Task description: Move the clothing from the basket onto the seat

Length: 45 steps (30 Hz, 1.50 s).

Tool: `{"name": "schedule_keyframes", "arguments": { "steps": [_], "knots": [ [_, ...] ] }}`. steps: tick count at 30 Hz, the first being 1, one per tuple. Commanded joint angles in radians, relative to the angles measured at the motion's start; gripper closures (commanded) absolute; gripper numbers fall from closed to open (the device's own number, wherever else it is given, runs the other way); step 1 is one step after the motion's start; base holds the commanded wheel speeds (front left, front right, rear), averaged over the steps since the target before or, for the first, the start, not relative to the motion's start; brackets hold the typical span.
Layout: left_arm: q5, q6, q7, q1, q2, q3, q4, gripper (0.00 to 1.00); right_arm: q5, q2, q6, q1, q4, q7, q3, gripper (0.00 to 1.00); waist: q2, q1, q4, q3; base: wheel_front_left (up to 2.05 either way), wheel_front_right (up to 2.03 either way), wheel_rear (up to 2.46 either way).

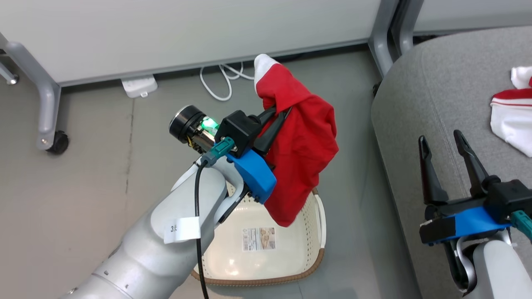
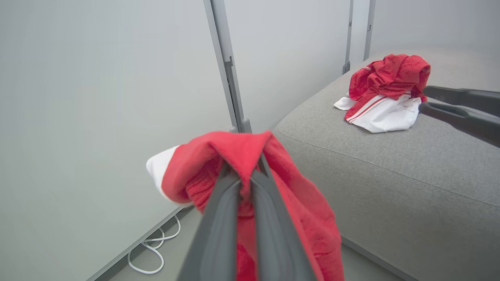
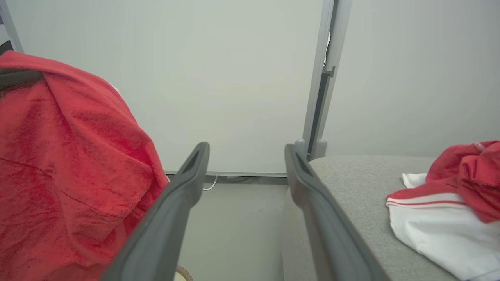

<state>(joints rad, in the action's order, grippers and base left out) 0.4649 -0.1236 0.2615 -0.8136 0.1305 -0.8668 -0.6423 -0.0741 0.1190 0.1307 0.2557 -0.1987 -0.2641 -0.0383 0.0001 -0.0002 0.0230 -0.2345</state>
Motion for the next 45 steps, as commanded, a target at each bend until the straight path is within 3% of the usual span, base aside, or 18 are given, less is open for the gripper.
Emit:
{"name": "schedule_keyframes", "arguments": {
  "steps": [1,13,27,45],
  "knots": [
    [-0.004,-0.003,0.005,-0.015,-0.008,0.012,0.008,1.00,-0.002,-0.007,0.000,-0.027,-0.005,0.000,0.001,0.00,-0.0001,0.0002,0.010,0.047,0.00,0.00,0.00],
    [0.009,-0.008,0.005,-0.027,-0.039,0.013,-0.008,1.00,-0.005,-0.020,0.000,-0.093,-0.016,0.000,0.005,0.00,-0.0001,0.0002,0.007,0.145,0.00,0.00,0.00],
    [0.016,-0.007,0.005,-0.025,-0.042,0.011,-0.012,1.00,0.001,-0.022,0.000,-0.099,-0.002,0.000,0.038,0.00,-0.0001,0.0002,0.007,0.140,0.00,0.00,0.00],
    [-0.007,-0.007,0.005,-0.057,-0.056,0.035,-0.035,1.00,-0.018,-0.012,0.000,-0.065,-0.005,0.000,0.303,0.00,-0.0001,0.0002,0.017,0.082,0.00,0.00,0.00]
  ]
}}
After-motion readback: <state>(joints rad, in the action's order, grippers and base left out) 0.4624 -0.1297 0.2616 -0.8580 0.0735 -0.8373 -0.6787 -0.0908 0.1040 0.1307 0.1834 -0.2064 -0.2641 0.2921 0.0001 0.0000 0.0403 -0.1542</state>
